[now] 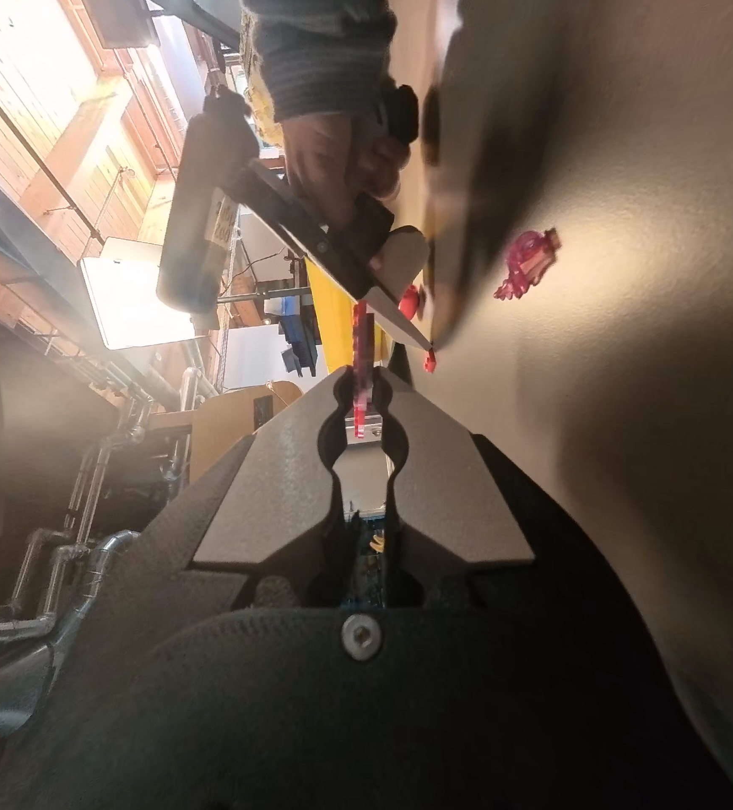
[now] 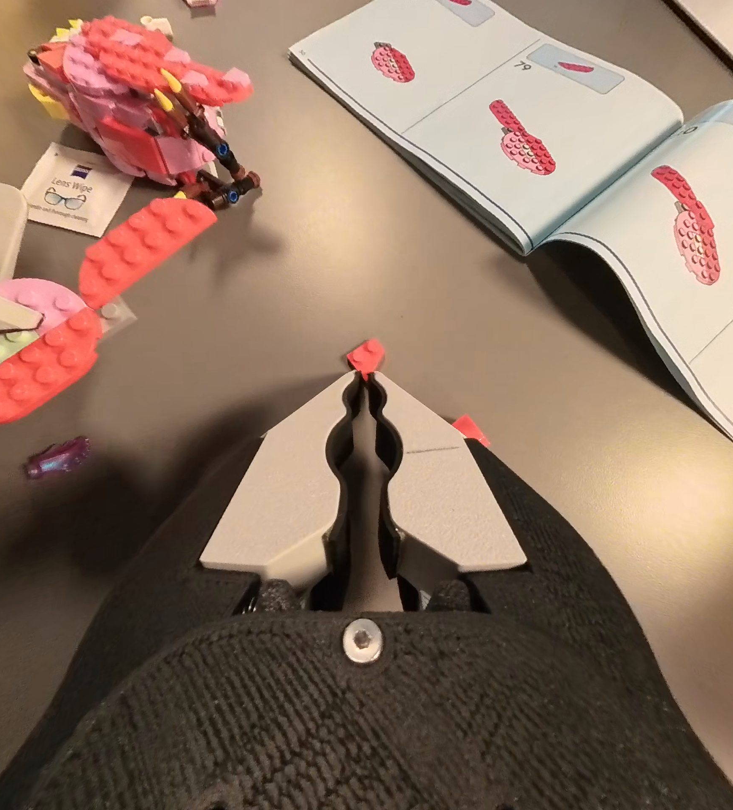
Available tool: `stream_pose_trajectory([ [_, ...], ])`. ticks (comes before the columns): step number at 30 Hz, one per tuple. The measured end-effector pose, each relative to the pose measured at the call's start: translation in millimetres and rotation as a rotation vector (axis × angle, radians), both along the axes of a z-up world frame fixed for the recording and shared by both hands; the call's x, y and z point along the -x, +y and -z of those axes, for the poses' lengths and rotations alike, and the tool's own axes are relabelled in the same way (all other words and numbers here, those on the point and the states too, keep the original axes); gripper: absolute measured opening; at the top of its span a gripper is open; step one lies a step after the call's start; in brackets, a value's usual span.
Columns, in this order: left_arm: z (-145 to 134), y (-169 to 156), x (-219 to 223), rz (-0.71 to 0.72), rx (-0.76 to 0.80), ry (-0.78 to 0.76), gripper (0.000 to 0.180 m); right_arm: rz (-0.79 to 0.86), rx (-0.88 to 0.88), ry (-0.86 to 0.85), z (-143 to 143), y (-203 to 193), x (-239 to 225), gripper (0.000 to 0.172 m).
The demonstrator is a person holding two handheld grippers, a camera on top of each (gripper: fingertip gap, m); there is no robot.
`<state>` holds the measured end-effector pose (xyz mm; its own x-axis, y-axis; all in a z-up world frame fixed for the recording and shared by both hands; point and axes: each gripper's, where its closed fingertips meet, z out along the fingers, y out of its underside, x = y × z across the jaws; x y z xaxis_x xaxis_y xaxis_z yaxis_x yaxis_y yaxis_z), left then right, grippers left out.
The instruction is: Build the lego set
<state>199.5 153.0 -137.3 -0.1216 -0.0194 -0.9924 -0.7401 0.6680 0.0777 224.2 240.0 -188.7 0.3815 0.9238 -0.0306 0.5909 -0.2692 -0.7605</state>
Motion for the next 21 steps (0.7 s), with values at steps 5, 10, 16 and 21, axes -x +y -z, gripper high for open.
stream_pose_trajectory([
  [5, 3.0, 1.3, 0.3, -0.004, -0.001, 0.014, 0.007, -0.044, 0.046, 0.056, -1.7, -4.8, 1.2, 0.008],
  [10, 5.9, 2.3, 0.9, -0.009, 0.007, 0.026, 0.007, -0.090, 0.010, 0.070, -5.4, -6.1, 3.0, 0.025],
  [16, 4.6, 0.4, -0.3, 0.001, 0.005, 0.022, 0.007, -0.263, -0.113, 0.004, -3.2, -5.3, 6.4, 0.031],
  [21, 6.5, -0.8, -1.8, 0.007, 0.012, 0.027, 0.007, -0.407, -0.036, -0.055, -1.9, -4.0, 7.7, 0.035],
])
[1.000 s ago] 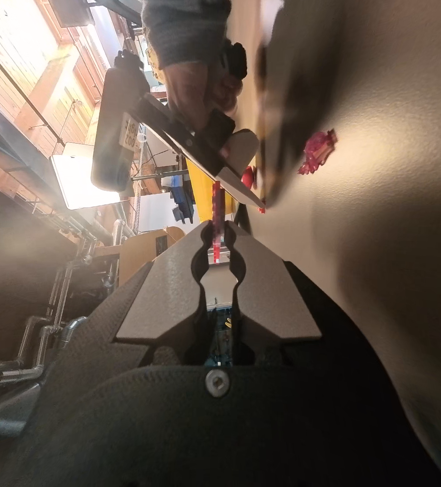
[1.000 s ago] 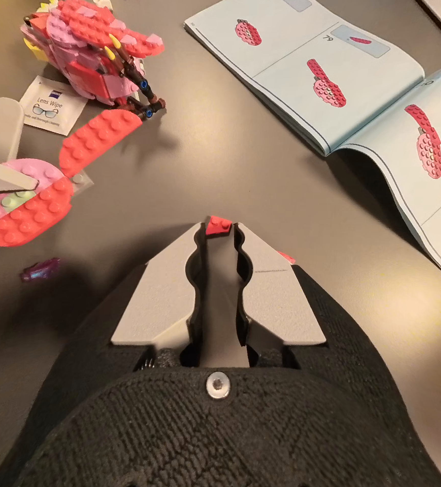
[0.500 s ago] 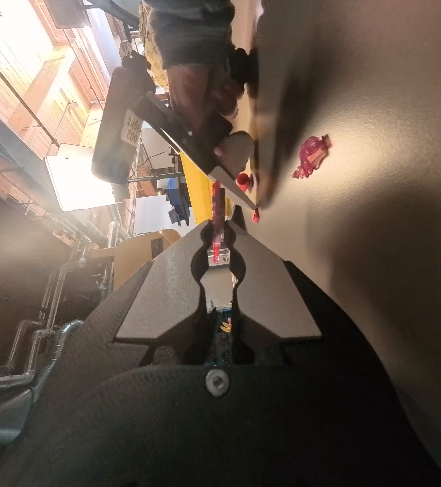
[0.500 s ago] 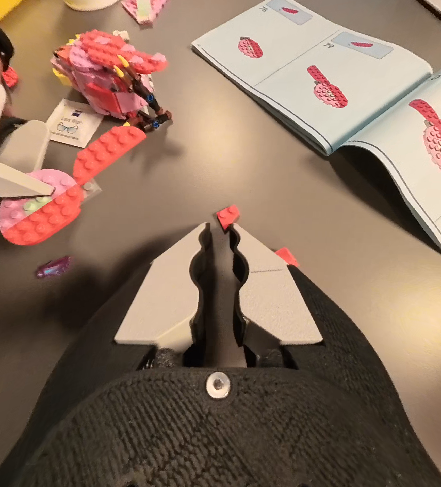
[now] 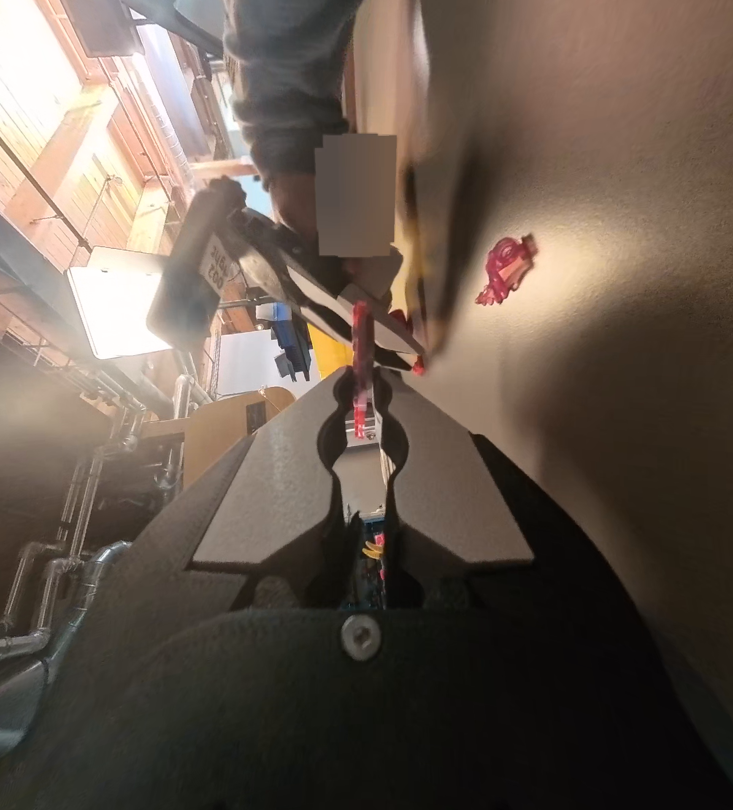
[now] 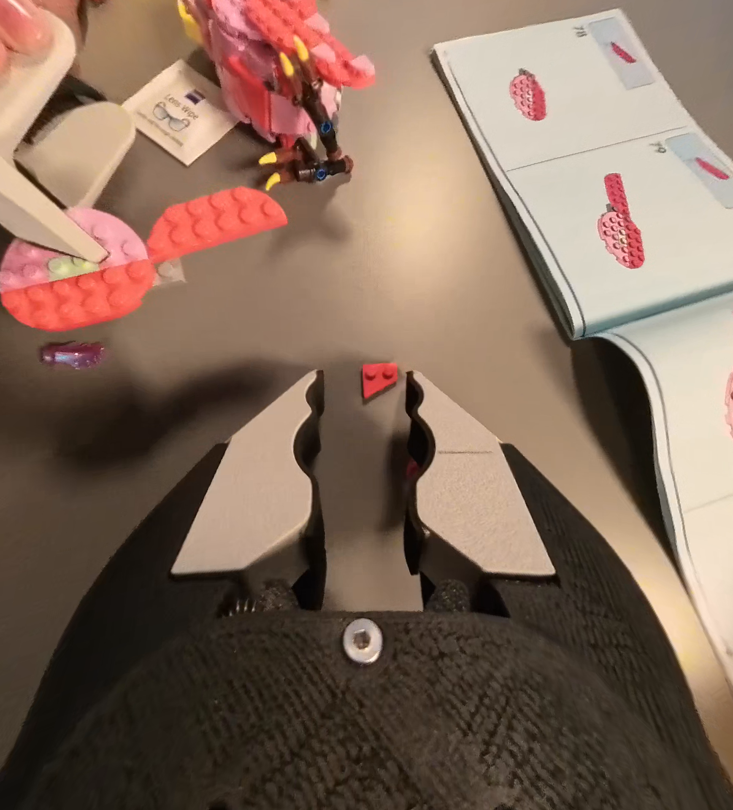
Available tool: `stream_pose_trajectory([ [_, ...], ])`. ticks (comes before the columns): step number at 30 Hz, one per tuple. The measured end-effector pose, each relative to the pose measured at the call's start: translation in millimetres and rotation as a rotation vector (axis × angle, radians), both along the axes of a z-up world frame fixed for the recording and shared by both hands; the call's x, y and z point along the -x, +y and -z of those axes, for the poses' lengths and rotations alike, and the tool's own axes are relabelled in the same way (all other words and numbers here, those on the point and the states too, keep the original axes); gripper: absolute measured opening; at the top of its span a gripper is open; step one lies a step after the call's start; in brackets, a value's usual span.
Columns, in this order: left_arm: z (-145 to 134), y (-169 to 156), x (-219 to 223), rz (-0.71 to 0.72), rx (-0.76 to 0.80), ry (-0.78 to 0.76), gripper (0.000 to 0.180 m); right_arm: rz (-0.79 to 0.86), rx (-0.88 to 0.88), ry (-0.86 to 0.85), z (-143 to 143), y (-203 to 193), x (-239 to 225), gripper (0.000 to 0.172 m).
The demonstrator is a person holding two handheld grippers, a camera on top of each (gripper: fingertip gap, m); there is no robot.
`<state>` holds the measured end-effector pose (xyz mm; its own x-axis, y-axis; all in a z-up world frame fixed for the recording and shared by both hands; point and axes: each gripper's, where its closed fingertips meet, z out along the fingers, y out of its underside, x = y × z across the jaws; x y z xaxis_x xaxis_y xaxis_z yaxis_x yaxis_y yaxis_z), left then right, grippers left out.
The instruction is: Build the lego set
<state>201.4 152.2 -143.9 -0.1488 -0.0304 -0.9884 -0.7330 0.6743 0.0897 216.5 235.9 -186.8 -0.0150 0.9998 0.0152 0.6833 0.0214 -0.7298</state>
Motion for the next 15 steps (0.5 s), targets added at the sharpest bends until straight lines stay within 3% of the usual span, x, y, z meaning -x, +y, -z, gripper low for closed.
stream_pose_trajectory([
  [9, -0.1, -0.1, 0.3, 0.000, -0.003, 0.005, 0.007, -0.084, 0.009, -0.059, 3.1, -0.5, 3.2, 0.024],
  [11, -0.3, -0.5, 0.2, 0.000, -0.003, 0.004, 0.007, -0.076, 0.004, -0.055, 3.3, -0.9, 4.5, 0.013],
  [15, -4.1, 0.3, 0.5, -0.006, -0.024, -0.004, 0.007, -0.090, -0.012, -0.035, -6.1, -9.7, 4.6, 0.012],
])
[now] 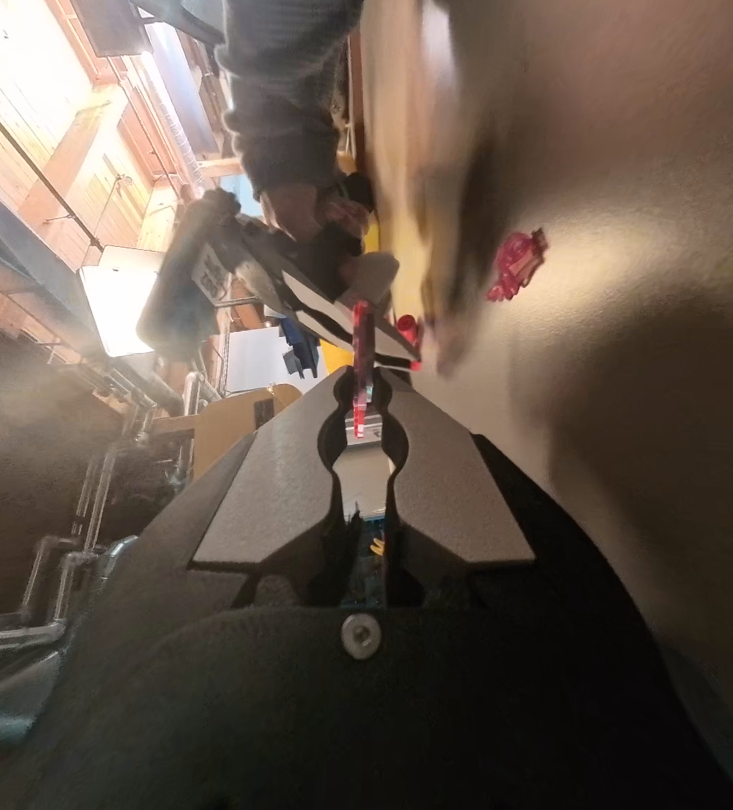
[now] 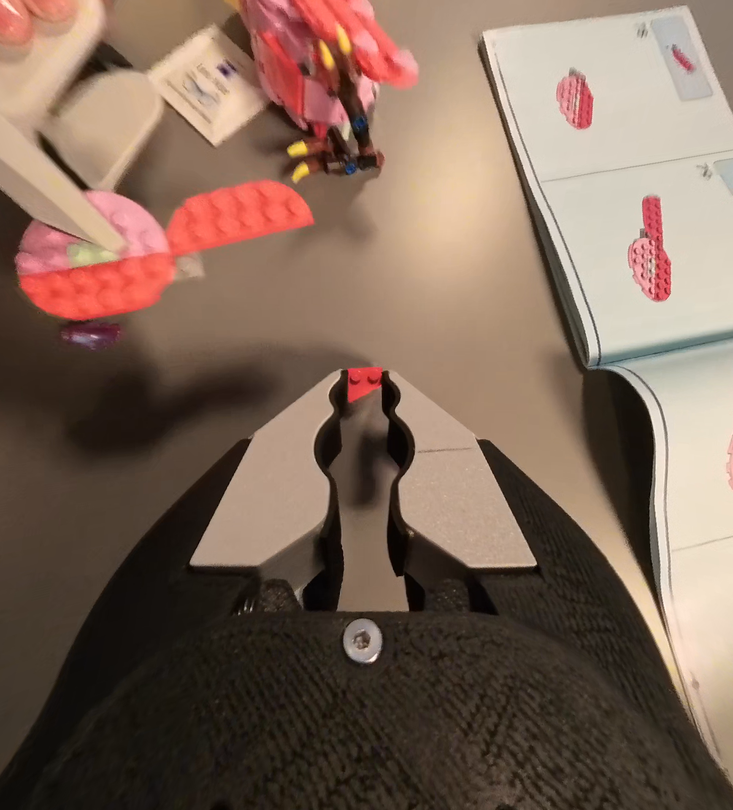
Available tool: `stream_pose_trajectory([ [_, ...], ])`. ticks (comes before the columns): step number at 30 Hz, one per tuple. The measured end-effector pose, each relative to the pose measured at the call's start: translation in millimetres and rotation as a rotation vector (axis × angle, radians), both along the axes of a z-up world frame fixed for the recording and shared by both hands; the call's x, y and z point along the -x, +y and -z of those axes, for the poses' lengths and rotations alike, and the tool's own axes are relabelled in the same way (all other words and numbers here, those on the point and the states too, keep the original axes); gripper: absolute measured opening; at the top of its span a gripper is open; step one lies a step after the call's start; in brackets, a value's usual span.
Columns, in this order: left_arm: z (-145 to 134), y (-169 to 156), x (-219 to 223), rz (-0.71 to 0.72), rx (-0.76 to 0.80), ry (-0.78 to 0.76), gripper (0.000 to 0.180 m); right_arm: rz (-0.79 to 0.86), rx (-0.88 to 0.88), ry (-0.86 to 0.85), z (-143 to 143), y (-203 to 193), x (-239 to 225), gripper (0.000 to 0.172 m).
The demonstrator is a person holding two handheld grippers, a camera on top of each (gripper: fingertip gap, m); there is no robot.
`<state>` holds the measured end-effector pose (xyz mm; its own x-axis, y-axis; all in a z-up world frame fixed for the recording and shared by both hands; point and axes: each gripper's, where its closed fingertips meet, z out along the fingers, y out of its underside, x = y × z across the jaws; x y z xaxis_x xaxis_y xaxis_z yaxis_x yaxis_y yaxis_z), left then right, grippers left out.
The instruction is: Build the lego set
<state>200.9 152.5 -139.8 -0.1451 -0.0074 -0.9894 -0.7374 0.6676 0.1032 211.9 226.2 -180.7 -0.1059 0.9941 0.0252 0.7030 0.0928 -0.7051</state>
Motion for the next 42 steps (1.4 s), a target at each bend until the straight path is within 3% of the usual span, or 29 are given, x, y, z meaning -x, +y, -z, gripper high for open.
stream_pose_trajectory([
  [5, -4.2, -1.3, -1.8, 0.002, -0.017, -0.013, 0.007, -0.072, 0.051, 0.197, -49.7, -35.4, 9.3, 0.013],
  [8, -7.8, -3.6, -4.2, 0.011, -0.050, -0.016, 0.007, -0.110, 0.057, 0.236, -65.6, -53.5, 12.1, 0.013],
  [20, -13.1, -7.0, -7.2, 0.021, -0.112, -0.006, 0.007, -0.123, -0.102, 0.127, -62.9, -68.5, 16.9, 0.013],
  [42, -13.1, -9.0, -9.5, 0.034, -0.123, -0.003, 0.007, -0.102, -0.104, 0.140, -63.2, -69.3, 15.6, 0.013],
])
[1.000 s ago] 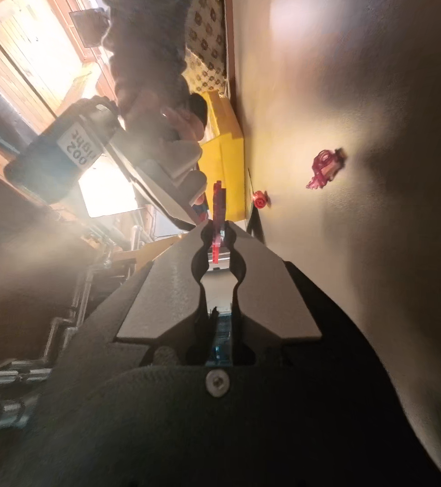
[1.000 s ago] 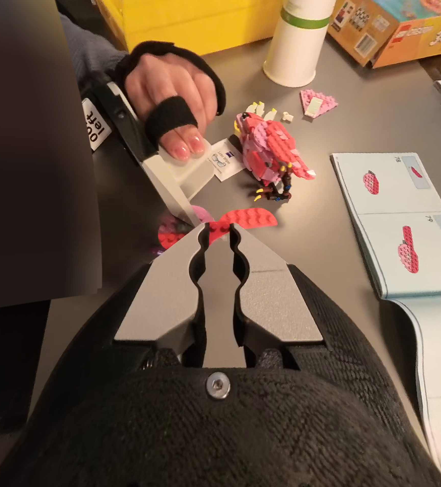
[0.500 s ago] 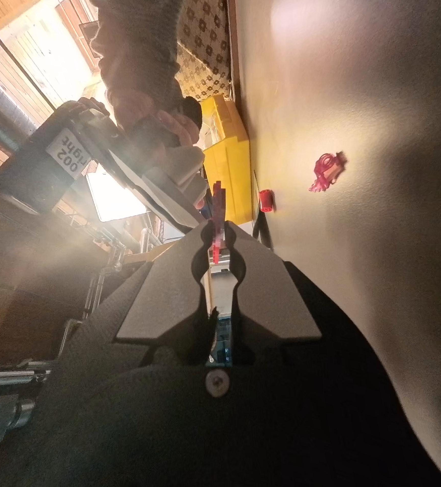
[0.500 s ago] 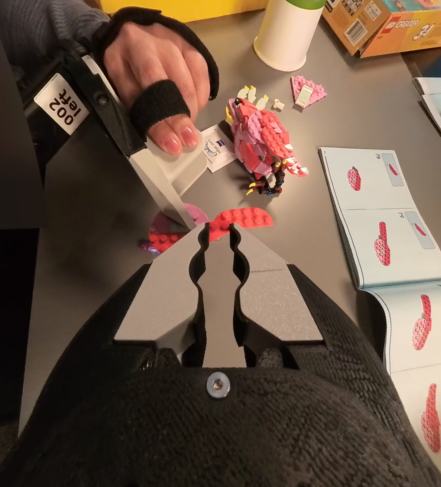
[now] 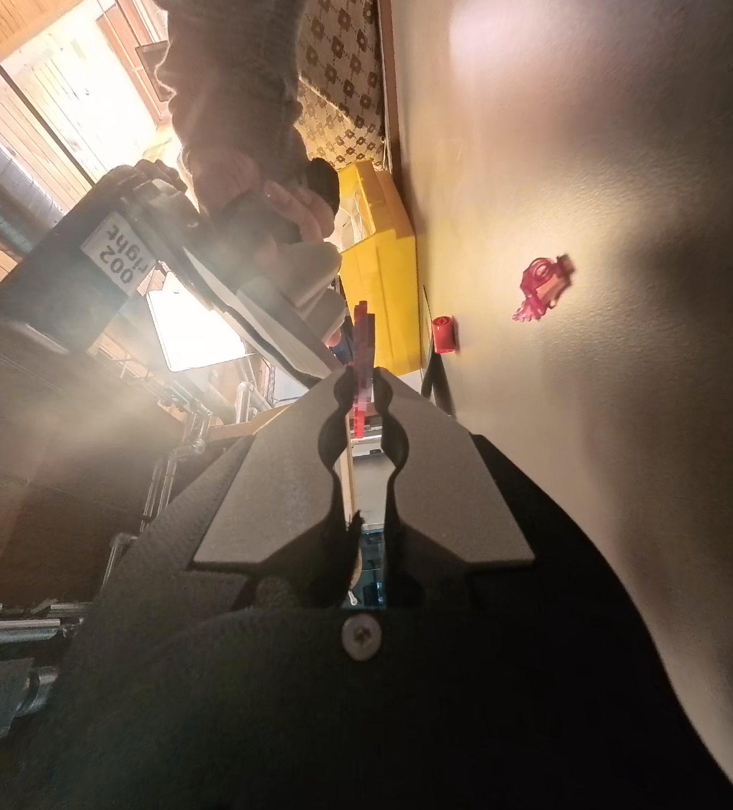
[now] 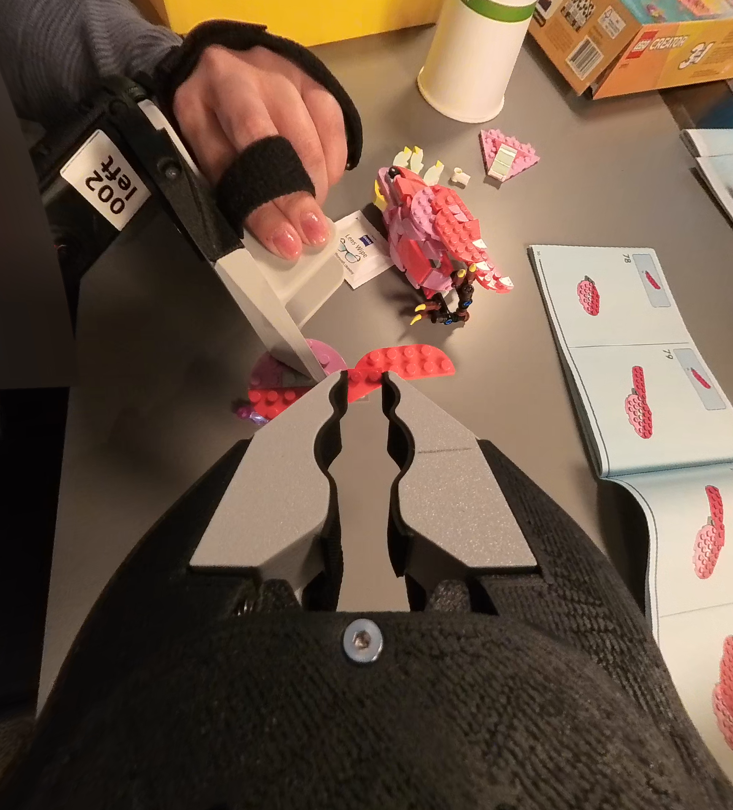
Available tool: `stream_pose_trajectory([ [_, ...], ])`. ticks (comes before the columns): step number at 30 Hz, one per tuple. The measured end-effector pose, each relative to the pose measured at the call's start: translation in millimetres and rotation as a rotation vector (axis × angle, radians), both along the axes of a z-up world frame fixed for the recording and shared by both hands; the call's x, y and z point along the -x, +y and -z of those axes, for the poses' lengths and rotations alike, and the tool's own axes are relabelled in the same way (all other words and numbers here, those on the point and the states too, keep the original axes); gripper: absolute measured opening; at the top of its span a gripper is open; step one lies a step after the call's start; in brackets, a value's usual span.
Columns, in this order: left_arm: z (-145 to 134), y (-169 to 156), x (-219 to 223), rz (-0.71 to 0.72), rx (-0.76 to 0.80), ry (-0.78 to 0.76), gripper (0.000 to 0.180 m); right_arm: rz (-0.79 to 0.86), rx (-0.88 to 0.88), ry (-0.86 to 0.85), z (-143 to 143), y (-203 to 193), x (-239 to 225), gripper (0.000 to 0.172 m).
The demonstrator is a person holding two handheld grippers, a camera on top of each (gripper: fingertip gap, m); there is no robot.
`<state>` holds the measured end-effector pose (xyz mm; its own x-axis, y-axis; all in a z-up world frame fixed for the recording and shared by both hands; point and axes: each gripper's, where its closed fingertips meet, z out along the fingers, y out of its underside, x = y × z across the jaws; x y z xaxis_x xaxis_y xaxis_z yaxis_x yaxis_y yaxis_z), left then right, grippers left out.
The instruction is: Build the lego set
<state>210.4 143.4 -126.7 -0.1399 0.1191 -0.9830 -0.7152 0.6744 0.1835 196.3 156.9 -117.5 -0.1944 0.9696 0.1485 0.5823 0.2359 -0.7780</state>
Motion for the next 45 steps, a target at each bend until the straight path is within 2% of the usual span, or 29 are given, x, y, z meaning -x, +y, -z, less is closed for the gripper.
stream_pose_trajectory([
  [39, -0.2, 0.6, 0.7, -0.003, -0.010, 0.001, 0.007, -0.012, -0.005, 0.006, -0.5, -6.2, -2.7, 0.013],
  [45, -0.7, 0.6, 1.0, -0.004, -0.012, 0.001, 0.007, 0.024, -0.015, 0.027, -4.9, 1.0, -7.8, 0.013],
])
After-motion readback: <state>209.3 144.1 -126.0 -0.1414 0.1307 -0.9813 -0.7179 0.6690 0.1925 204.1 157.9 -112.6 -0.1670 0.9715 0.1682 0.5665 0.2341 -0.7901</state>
